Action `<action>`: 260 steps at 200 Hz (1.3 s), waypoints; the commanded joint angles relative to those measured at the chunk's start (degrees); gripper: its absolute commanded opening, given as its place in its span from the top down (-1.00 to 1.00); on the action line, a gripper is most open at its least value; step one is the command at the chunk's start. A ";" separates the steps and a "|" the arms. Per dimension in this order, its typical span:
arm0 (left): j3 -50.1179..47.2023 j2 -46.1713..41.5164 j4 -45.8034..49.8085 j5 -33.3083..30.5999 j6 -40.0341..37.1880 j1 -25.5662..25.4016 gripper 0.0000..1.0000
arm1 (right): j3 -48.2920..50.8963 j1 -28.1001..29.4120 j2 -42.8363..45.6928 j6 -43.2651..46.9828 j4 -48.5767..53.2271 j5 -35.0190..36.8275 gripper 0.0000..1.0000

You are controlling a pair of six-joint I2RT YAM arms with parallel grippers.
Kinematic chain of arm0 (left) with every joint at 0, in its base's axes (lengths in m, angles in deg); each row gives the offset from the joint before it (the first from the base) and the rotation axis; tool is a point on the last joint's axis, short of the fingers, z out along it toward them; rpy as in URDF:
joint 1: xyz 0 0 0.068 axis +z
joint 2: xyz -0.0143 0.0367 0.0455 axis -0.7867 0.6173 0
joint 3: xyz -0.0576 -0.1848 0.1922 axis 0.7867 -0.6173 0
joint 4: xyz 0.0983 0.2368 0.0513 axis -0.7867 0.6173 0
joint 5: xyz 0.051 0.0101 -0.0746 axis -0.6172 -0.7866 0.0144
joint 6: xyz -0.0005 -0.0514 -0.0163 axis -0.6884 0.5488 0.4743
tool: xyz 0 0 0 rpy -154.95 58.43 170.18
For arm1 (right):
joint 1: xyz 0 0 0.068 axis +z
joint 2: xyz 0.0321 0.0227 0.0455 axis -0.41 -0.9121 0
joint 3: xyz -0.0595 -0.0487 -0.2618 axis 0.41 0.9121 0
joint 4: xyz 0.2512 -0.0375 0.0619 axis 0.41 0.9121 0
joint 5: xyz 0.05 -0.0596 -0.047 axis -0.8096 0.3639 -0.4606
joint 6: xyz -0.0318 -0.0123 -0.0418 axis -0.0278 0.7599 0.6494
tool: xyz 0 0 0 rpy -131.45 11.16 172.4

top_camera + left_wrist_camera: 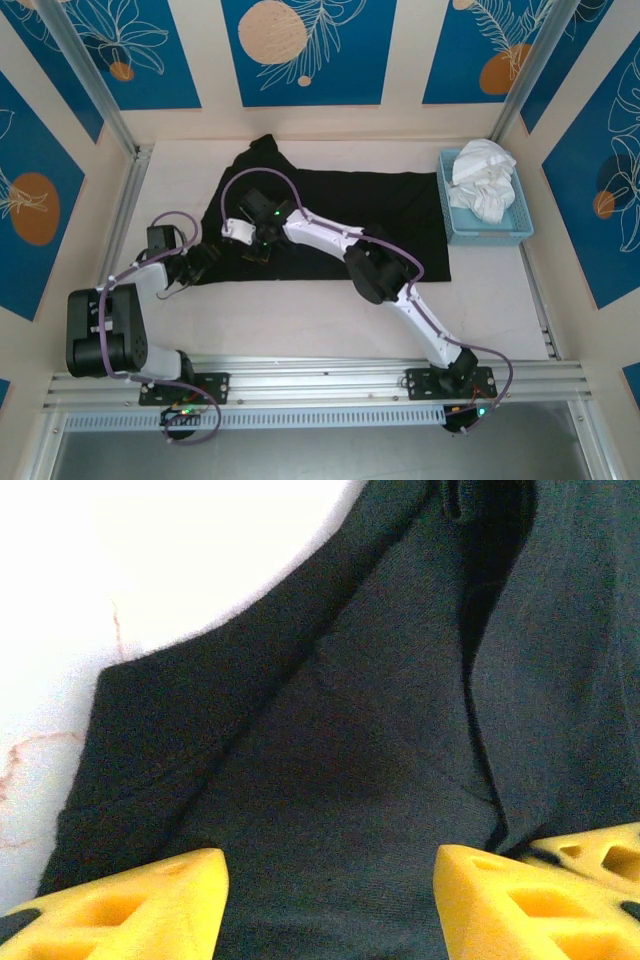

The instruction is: Fold the inside-out t-shirt

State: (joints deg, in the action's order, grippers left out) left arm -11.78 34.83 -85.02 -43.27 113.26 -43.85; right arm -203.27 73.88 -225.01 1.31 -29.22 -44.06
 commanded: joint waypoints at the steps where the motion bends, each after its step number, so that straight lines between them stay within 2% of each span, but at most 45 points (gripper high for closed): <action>1: -1.73 1.62 2.56 -1.96 -0.93 1.11 -0.17 | 1.19 -3.48 5.34 -8.23 -4.08 -3.94 1.00; 26: -1.69 1.76 2.56 -1.99 -1.04 1.15 -0.17 | 0.63 -6.97 5.95 -17.40 -5.93 -4.72 1.00; 49: -1.63 1.76 2.63 -2.06 -1.09 1.20 -0.17 | -3.84 -11.10 3.18 -31.47 -2.92 1.70 1.00; 60: -1.58 1.76 2.64 -2.07 -1.04 1.20 -0.17 | -9.33 -13.85 -0.24 -39.28 2.17 1.27 0.87; 69: -1.45 1.85 2.60 -2.11 -1.05 1.14 -0.17 | -14.40 -15.96 -3.57 -43.99 6.65 -0.19 0.67; 82: -1.19 1.85 2.75 -1.97 -0.95 1.13 -0.17 | -19.13 -18.05 -6.96 -46.75 10.70 -2.34 0.47; 91: -1.06 1.76 2.84 -1.89 -0.96 1.20 -0.17 | -18.80 -18.91 -6.93 -47.39 11.17 -3.18 0.37; 120: -0.39 1.32 3.24 -1.83 -0.89 1.27 -0.19 | -6.01 -20.52 1.77 -45.28 3.90 -4.03 0.27; 145: 0.44 0.11 3.66 -1.30 -0.48 1.20 -0.21 | 4.36 -20.24 10.27 -39.74 0.04 -4.86 0.24; 174: 1.62 -3.77 2.42 -0.77 1.14 0.78 -0.24 | 24.36 -19.02 23.95 -35.05 -6.79 -1.54 0.22; 205: 4.79 -4.13 0.64 -2.50 0.60 -2.60 -0.25 | 42.03 -18.76 35.82 -34.73 -11.97 -0.15 0.21; 229: 9.25 0.77 -0.11 -3.01 0.52 -6.38 -0.25 | 48.94 -18.53 40.32 -35.73 -12.53 1.51 0.22; 260: 16.26 8.54 -0.81 -5.66 -0.59 -10.34 -0.25 | 52.56 -18.47 44.01 -36.13 -11.27 2.86 0.22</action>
State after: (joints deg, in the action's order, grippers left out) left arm -0.56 38.08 -85.00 -46.18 113.67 -51.87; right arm -153.26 55.58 -183.52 -34.91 -40.37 -42.96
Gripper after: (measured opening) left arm 0.623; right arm 0.392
